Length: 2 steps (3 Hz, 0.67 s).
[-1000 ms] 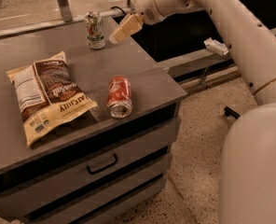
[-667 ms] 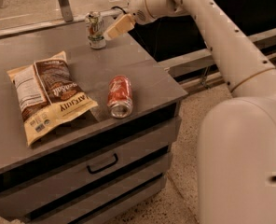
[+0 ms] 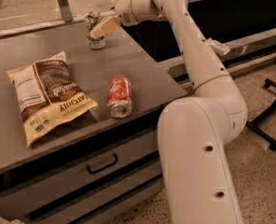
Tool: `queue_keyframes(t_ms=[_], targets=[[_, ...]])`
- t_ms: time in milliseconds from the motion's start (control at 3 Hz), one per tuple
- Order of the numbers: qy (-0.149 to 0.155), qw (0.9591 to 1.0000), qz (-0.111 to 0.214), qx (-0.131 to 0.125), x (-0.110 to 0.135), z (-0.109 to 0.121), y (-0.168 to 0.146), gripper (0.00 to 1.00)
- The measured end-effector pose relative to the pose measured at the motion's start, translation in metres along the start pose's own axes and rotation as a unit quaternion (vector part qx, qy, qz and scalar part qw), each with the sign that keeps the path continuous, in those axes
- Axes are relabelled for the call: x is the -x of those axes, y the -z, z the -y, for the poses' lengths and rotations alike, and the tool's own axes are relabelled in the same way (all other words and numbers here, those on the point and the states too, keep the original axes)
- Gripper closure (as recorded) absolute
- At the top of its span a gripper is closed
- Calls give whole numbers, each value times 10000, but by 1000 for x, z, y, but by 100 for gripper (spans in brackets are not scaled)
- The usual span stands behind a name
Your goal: Move 7up can near coke can
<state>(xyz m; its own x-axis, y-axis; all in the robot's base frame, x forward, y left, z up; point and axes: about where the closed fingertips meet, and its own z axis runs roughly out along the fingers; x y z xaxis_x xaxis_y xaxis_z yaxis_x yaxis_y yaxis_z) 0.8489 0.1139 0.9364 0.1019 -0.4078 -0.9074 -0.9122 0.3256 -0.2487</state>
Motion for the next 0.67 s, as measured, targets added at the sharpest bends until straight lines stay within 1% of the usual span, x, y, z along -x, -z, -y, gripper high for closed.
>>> queue_keyframes(t_ms=[333, 667], targets=[[0, 10000, 0, 2, 0, 0, 0, 0], [43, 9996, -227, 146, -4, -9, -8, 0]])
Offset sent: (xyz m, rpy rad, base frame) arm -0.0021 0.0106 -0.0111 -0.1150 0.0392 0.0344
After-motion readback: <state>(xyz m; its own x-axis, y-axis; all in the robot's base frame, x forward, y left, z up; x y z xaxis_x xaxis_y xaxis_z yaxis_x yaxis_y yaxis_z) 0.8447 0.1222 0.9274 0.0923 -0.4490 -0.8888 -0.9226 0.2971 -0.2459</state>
